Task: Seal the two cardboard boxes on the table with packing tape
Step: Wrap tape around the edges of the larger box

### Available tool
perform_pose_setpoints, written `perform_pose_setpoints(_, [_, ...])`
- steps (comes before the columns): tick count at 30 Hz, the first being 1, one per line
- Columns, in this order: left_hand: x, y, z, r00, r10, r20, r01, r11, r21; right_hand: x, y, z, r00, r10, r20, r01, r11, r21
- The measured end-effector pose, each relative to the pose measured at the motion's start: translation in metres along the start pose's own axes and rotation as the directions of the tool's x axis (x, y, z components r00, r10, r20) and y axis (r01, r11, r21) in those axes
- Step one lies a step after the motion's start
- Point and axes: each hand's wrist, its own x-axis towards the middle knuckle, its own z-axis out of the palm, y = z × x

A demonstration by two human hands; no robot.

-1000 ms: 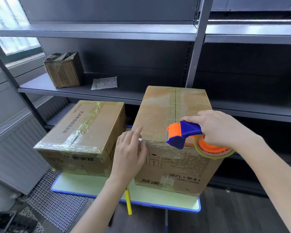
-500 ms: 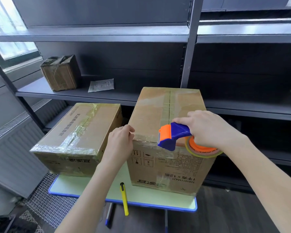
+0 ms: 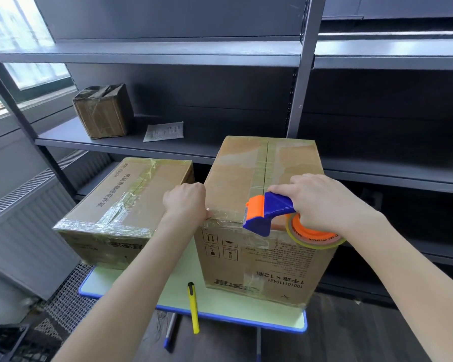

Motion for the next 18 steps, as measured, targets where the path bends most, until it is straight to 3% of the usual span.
perform_pose_setpoints(4, [0.008,0.004,-0.016,0.990,-0.006,0.140,-0.001,0.999,0.051,-0.002,0.000,-0.001,1.000,0.003,0.020,-0.003,1.000,0.016])
perform_pose_setpoints(8, [0.014,0.009,-0.026,0.978,0.065,0.196,-0.099,0.981,0.166,0.000,-0.001,-0.004,1.000,-0.010,0.015,0.010,0.999,0.032])
perform_pose_setpoints(13, [0.017,0.018,-0.028,0.977,0.114,0.177,-0.172,0.919,0.355,-0.001,0.000,-0.005,1.000,-0.018,0.016,0.017,0.999,0.047])
perform_pose_setpoints(18, [0.019,0.019,-0.026,0.986,0.071,0.151,-0.129,0.898,0.420,0.001,0.002,-0.005,1.000,-0.030,0.005,0.030,0.998,0.049])
